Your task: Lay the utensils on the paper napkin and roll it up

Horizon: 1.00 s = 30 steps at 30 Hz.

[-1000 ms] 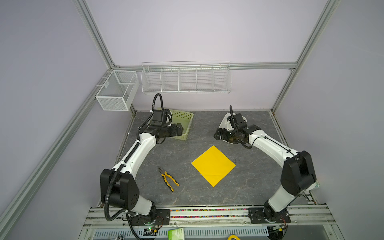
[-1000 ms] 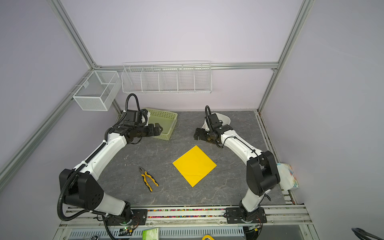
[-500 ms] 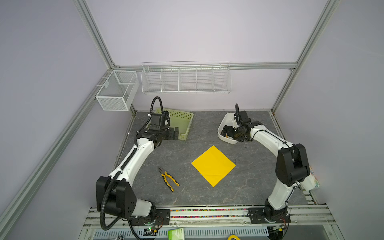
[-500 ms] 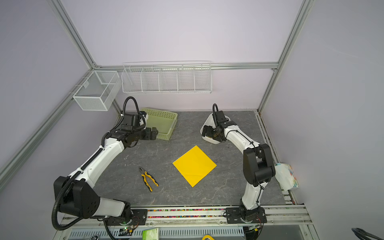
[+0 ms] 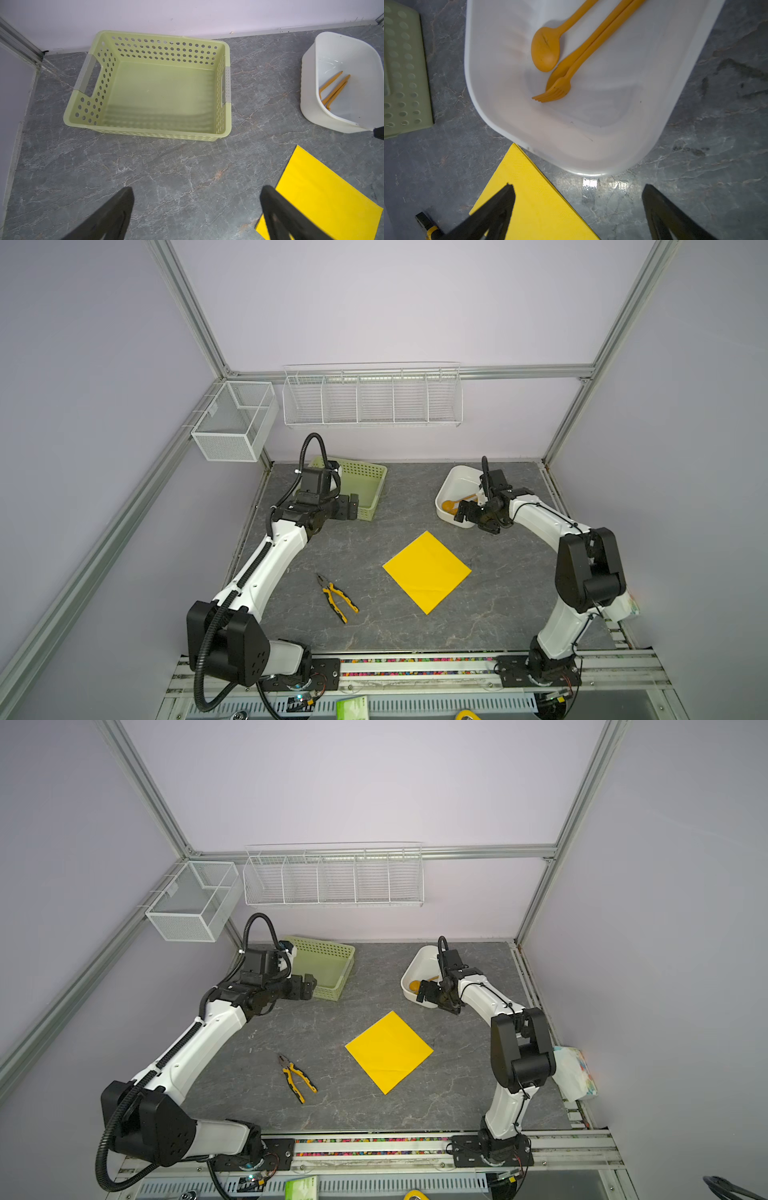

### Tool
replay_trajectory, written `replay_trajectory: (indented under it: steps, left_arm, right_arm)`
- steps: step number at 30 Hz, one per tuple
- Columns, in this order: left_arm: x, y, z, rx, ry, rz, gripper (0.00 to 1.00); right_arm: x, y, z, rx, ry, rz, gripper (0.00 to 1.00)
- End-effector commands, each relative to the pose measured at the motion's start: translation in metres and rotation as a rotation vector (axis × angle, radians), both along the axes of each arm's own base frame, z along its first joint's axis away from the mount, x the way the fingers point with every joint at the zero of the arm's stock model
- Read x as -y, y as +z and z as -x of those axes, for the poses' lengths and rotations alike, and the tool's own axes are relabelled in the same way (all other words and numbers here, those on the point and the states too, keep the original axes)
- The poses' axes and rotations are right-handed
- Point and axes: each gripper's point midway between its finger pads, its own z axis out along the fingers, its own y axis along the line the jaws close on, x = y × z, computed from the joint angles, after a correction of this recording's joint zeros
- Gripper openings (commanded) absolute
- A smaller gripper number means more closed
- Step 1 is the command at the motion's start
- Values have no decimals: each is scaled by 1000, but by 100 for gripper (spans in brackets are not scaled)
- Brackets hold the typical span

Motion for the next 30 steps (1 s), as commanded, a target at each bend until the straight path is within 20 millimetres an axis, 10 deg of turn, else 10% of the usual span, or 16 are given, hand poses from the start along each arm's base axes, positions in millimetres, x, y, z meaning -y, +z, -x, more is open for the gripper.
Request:
replay_trajectory:
  steps: [1, 30]
  left_arm:
    - [4, -6, -5, -15, 17, 6, 96]
    - [9, -43, -13, -187, 236, 96, 92]
  right_arm:
    - [14, 5, 7, 0, -5, 45, 98]
    - [81, -19, 13, -72, -81, 253, 98]
